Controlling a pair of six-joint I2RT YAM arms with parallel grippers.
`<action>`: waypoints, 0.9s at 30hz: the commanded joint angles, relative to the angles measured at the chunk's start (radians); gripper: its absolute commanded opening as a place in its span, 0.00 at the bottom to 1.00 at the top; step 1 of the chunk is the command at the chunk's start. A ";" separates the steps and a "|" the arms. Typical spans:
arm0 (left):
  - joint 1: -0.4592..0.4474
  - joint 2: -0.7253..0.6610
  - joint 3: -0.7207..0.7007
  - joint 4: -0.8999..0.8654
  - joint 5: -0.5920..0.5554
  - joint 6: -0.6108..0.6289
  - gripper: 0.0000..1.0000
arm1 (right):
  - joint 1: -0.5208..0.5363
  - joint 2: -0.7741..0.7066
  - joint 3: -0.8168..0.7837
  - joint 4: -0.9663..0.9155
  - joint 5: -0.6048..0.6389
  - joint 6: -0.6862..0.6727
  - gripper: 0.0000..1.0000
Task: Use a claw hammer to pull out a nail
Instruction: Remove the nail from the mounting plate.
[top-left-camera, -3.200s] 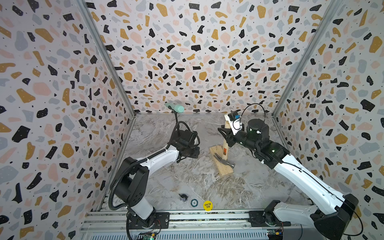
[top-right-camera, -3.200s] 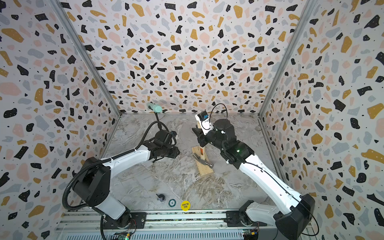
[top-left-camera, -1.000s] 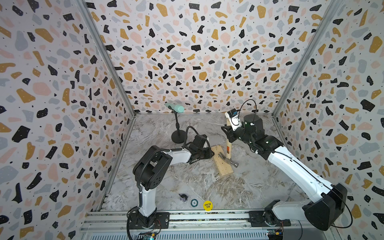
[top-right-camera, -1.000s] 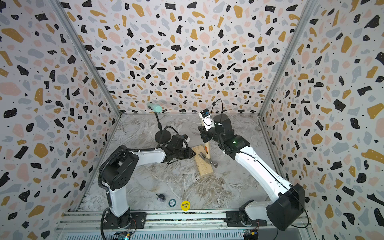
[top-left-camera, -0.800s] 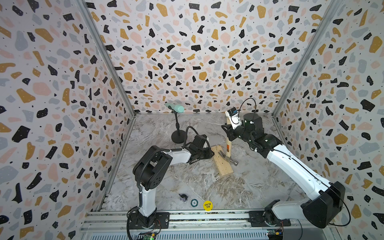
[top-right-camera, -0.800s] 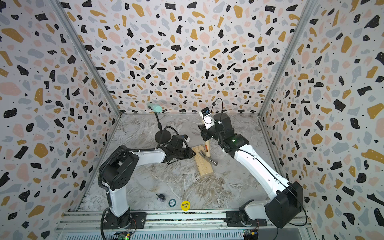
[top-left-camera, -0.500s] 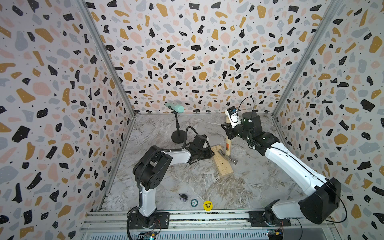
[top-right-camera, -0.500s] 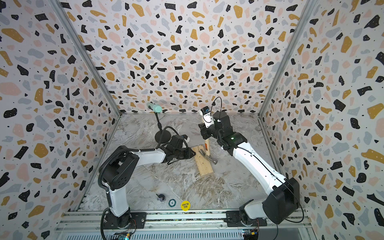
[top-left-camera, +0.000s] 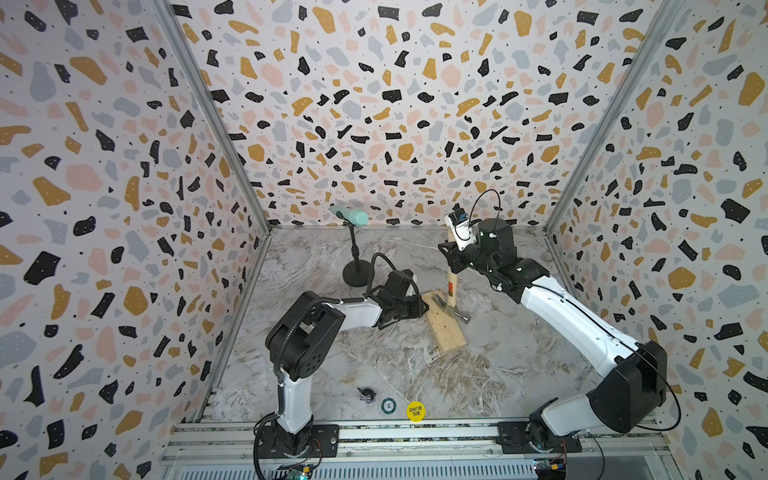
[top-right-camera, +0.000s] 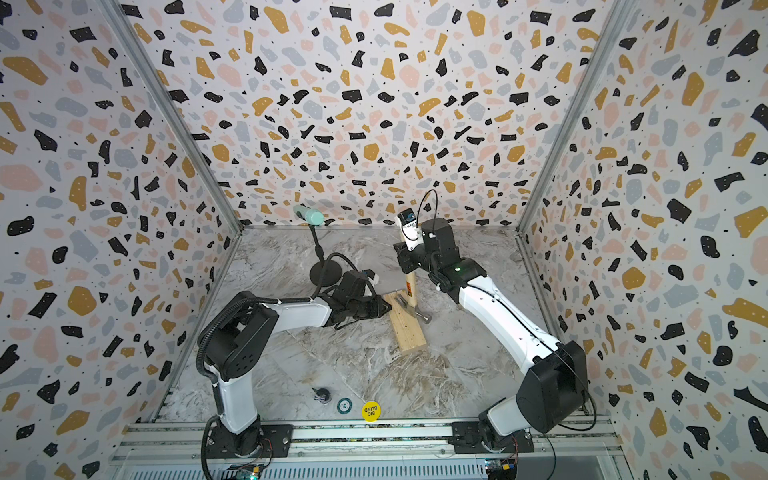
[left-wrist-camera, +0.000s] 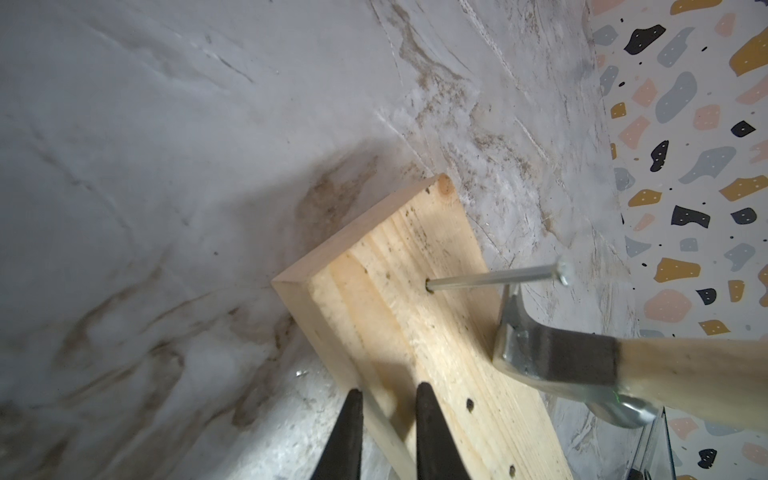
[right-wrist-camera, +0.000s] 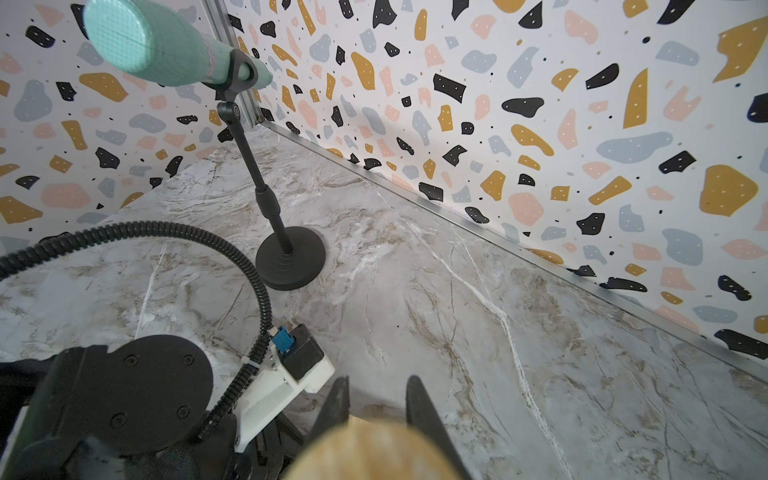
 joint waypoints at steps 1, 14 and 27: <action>-0.006 0.016 -0.027 -0.020 -0.006 -0.004 0.19 | -0.007 -0.018 0.074 0.083 -0.007 -0.008 0.00; -0.006 0.010 -0.033 -0.019 -0.004 -0.006 0.19 | -0.020 0.012 0.091 0.088 -0.009 0.001 0.00; -0.006 0.010 -0.037 -0.020 -0.006 -0.006 0.19 | -0.036 0.033 0.102 0.099 -0.024 0.014 0.00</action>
